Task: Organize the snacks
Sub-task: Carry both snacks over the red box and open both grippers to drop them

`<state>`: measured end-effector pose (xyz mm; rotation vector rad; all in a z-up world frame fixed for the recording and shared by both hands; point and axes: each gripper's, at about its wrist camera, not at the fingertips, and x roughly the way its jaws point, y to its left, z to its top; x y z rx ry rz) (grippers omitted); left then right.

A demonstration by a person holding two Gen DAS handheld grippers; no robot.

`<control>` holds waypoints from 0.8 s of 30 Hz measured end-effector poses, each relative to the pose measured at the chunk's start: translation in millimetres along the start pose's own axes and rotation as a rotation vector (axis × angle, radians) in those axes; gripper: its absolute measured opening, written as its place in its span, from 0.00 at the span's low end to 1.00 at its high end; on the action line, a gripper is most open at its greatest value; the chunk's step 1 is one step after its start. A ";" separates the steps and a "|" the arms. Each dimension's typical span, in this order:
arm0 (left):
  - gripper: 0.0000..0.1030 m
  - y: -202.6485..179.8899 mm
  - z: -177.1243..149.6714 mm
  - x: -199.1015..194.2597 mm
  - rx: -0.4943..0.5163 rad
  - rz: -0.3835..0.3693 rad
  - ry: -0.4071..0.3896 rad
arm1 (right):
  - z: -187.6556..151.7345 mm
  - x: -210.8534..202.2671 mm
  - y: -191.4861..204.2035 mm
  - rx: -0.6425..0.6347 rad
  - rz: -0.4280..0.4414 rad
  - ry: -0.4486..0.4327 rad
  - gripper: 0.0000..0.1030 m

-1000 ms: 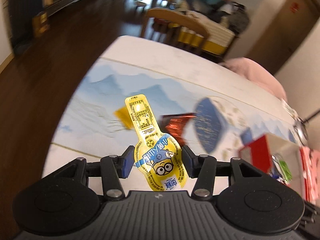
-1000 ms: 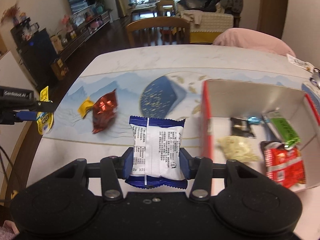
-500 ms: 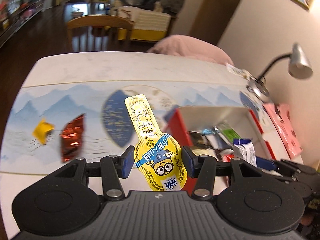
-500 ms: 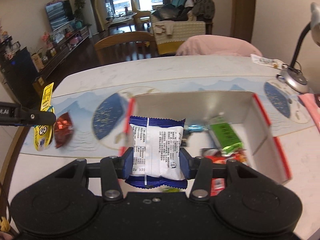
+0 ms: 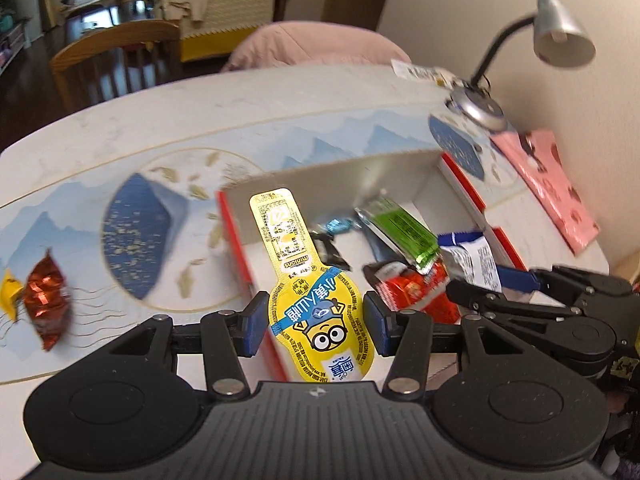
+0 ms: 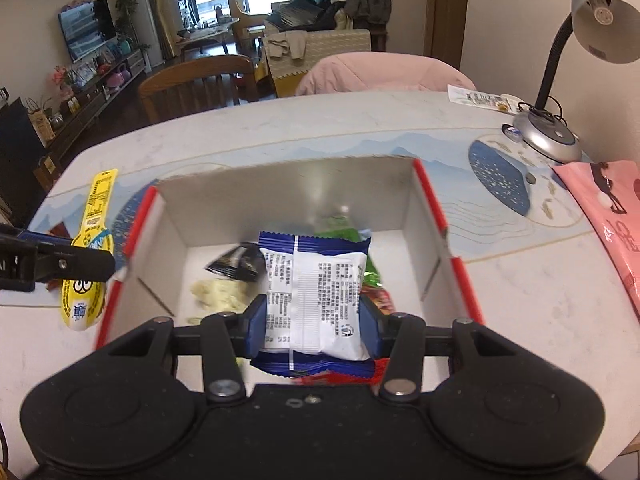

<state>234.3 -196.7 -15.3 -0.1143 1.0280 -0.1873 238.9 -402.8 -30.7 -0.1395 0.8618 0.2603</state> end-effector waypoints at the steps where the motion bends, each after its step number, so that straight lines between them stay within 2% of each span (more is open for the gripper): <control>1: 0.48 -4.8 0.3 6.0 0.005 0.004 0.015 | -1.3 3.0 -1.9 -0.008 -0.005 0.008 0.44; 11: 0.48 -39.8 5.7 51.9 0.071 0.021 0.107 | -8.7 29.5 -12.2 -0.075 -0.028 0.062 0.44; 24: 0.48 -43.3 5.8 105.9 0.066 0.048 0.231 | -15.2 55.9 -13.2 -0.109 -0.030 0.129 0.44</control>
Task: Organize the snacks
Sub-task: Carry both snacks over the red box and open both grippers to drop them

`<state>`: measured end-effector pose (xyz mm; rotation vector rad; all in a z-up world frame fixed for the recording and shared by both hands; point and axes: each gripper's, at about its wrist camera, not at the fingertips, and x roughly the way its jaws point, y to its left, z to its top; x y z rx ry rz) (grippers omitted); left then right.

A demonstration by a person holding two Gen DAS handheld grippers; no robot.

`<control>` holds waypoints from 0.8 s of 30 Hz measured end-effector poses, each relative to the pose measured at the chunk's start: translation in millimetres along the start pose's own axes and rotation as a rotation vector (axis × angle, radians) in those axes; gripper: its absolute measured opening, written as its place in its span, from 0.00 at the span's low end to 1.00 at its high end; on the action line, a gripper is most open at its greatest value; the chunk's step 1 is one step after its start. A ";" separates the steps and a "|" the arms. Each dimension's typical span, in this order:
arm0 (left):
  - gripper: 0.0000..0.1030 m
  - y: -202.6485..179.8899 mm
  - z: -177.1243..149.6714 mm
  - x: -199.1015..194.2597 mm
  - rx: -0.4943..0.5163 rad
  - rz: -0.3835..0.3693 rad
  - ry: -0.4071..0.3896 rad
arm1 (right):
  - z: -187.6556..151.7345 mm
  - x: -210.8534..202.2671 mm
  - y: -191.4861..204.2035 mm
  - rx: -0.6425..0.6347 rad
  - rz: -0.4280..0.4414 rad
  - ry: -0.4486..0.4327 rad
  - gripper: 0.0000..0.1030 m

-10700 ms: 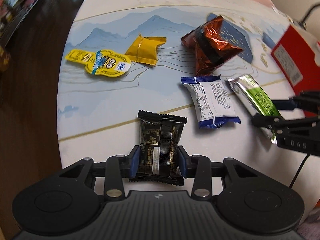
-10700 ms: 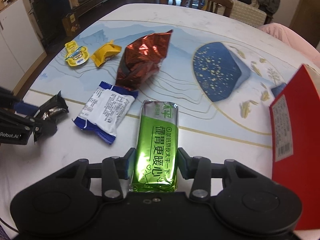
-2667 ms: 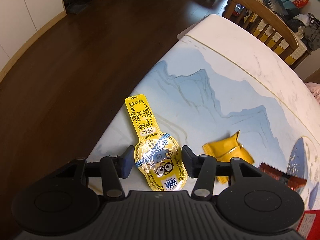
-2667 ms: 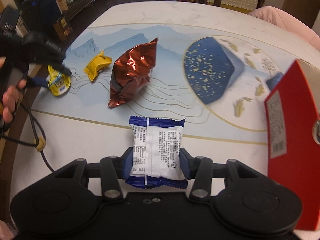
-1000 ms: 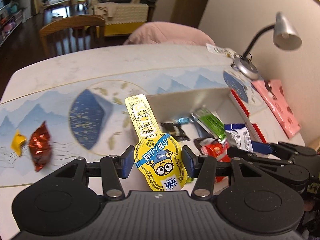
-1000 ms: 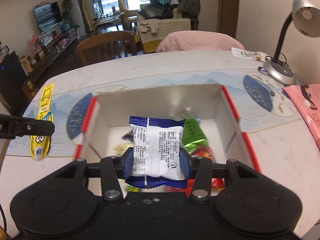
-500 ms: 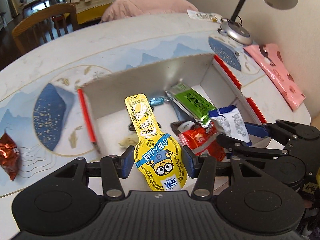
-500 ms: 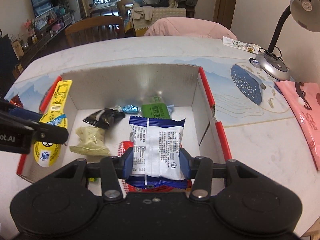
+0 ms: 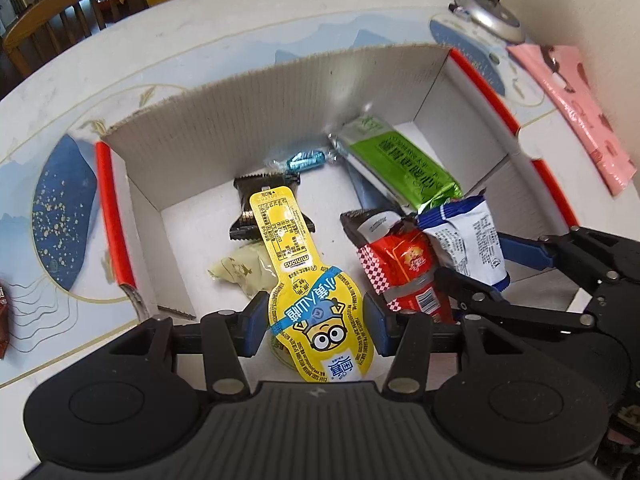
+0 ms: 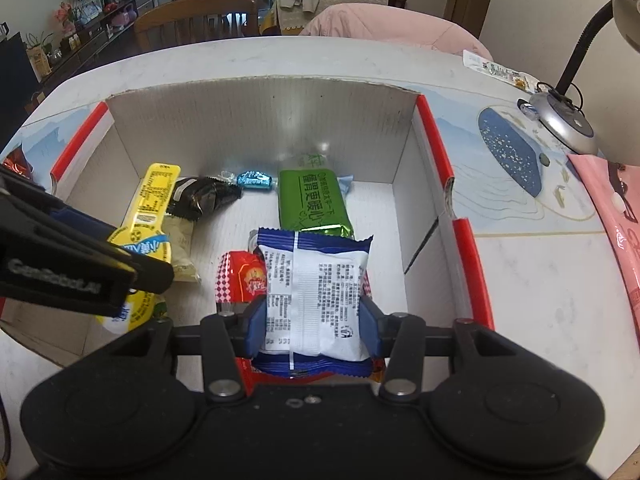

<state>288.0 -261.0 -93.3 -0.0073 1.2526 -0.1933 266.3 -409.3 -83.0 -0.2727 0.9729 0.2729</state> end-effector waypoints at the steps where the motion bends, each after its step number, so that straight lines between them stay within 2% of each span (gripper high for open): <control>1: 0.48 -0.7 0.2 2.4 0.002 0.001 0.006 | -0.5 1.1 -0.6 0.004 0.002 0.006 0.44; 4: 0.48 -0.4 1.4 9.5 -0.011 -0.012 0.037 | -0.7 2.7 -1.3 0.006 0.004 0.007 0.44; 13: 0.47 0.5 1.0 17.3 -0.017 -0.005 0.052 | -0.2 4.9 -3.3 0.023 0.012 0.011 0.46; 19: 0.48 6.2 -4.4 5.6 -0.018 -0.028 0.024 | 0.7 -3.6 -2.6 0.033 0.026 -0.006 0.49; 24: 0.48 13.3 -10.9 -12.1 -0.029 -0.053 -0.013 | 1.8 -18.2 -3.2 0.052 0.047 -0.033 0.57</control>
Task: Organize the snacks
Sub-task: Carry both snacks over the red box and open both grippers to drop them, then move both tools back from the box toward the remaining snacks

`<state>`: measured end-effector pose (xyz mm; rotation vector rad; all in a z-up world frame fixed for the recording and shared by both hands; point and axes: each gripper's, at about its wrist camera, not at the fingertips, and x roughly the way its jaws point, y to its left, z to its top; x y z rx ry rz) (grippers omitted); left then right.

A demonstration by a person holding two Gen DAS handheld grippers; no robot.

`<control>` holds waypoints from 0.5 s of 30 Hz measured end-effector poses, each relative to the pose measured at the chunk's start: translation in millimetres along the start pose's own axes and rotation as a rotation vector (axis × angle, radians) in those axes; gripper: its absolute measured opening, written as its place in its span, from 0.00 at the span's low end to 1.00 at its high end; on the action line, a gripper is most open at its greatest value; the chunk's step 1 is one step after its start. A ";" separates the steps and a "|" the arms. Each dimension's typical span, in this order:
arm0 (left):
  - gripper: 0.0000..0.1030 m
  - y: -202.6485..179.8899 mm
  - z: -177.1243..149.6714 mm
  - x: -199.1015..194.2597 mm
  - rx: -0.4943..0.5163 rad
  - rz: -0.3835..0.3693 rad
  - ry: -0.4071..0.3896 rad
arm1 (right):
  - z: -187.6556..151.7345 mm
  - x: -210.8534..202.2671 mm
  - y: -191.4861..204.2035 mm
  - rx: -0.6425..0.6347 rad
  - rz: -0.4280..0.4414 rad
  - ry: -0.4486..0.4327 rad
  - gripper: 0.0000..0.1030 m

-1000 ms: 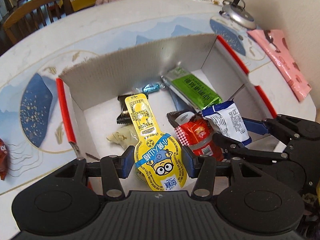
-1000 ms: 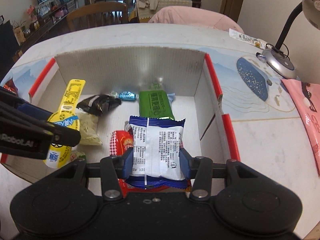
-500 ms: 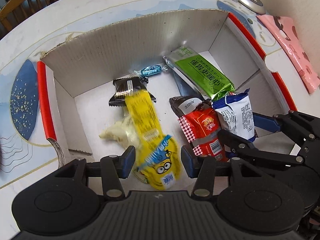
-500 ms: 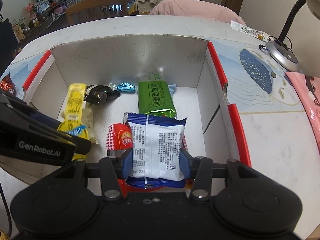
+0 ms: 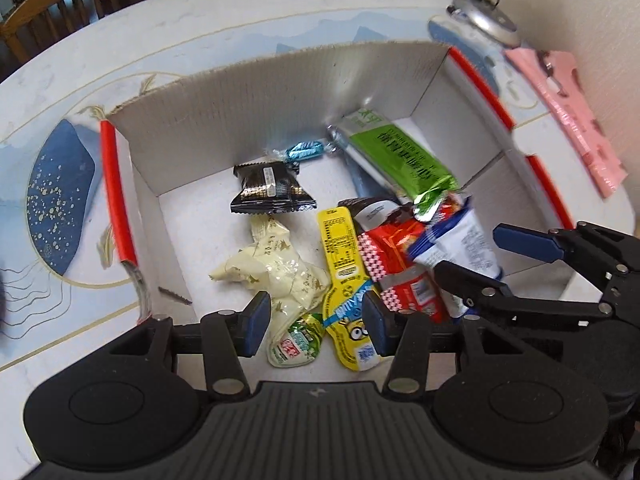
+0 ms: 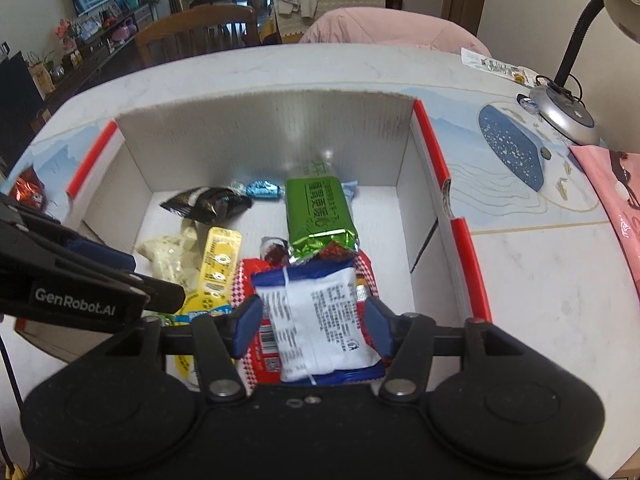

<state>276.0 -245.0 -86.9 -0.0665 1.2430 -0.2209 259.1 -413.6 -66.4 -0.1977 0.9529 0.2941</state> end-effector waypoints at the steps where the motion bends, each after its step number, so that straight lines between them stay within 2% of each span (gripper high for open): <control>1: 0.48 1.2 -1.6 -4.5 -0.003 -0.002 -0.009 | 0.2 -3.2 0.1 0.005 0.004 -0.005 0.58; 10: 0.48 13.0 -15.3 -50.6 -0.008 -0.069 -0.124 | 4.2 -38.2 8.8 0.042 0.050 -0.071 0.62; 12: 0.48 15.7 -18.1 -61.5 -0.003 -0.072 -0.156 | 5.9 -47.0 13.2 0.045 0.052 -0.094 0.70; 15: 0.48 22.3 -23.3 -78.6 -0.004 -0.079 -0.198 | 8.7 -58.6 23.6 0.033 0.059 -0.125 0.74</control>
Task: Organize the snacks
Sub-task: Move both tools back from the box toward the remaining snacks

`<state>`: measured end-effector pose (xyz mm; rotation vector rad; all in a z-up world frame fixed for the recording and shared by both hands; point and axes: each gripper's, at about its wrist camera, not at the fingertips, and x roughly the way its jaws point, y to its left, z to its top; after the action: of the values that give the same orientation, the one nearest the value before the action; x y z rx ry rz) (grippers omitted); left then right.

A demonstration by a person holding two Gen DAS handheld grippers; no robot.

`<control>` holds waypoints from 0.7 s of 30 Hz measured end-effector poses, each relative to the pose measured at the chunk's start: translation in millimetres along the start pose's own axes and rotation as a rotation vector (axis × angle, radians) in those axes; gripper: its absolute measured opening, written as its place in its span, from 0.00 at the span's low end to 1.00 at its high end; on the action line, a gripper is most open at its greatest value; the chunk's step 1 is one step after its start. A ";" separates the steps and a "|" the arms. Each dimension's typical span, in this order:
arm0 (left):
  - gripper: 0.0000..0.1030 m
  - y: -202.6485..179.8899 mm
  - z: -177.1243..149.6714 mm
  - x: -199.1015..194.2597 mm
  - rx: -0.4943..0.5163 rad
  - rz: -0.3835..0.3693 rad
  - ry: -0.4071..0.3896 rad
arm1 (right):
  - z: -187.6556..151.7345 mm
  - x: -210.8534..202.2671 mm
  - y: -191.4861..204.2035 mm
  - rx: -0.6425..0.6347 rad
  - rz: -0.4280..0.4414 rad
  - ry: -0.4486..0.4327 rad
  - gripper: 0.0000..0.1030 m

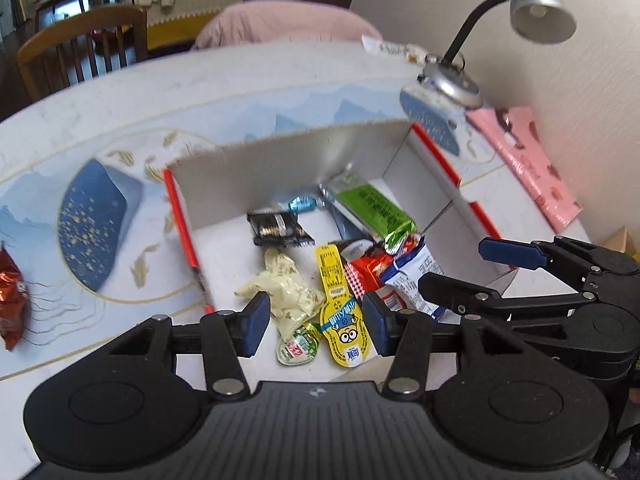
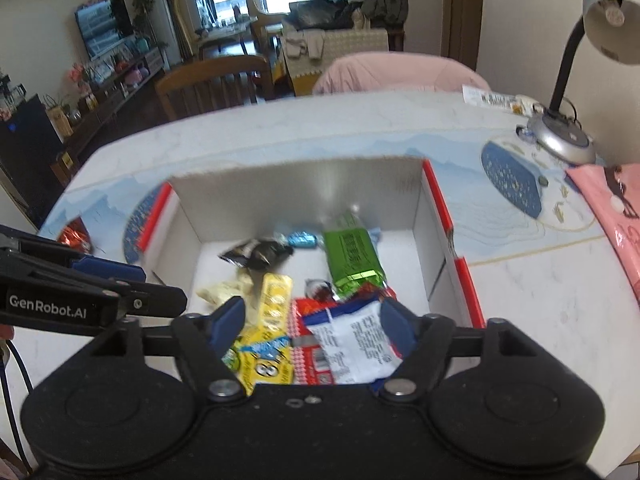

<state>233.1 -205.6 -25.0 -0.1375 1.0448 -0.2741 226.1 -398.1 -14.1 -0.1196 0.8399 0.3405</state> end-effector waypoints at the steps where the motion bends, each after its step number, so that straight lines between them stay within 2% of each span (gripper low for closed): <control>1: 0.50 2.3 -0.6 -5.1 -0.003 -0.004 -0.011 | 1.2 -2.9 4.0 -0.003 0.003 -0.007 0.74; 14: 0.59 52.5 -20.7 -73.9 -0.017 0.019 -0.170 | 13.3 -26.0 73.9 -0.043 0.069 -0.080 0.88; 17: 0.63 70.3 -26.8 -86.7 -0.032 0.021 -0.194 | 14.3 -26.2 91.3 -0.044 0.090 -0.089 0.96; 21: 0.66 92.6 -35.8 -102.3 -0.039 0.051 -0.226 | 14.7 -23.9 117.6 -0.063 0.115 -0.095 0.96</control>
<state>168.4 -86.9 20.1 -0.1724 0.8282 -0.1868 181.6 -290.2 17.0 -0.1134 0.7440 0.4773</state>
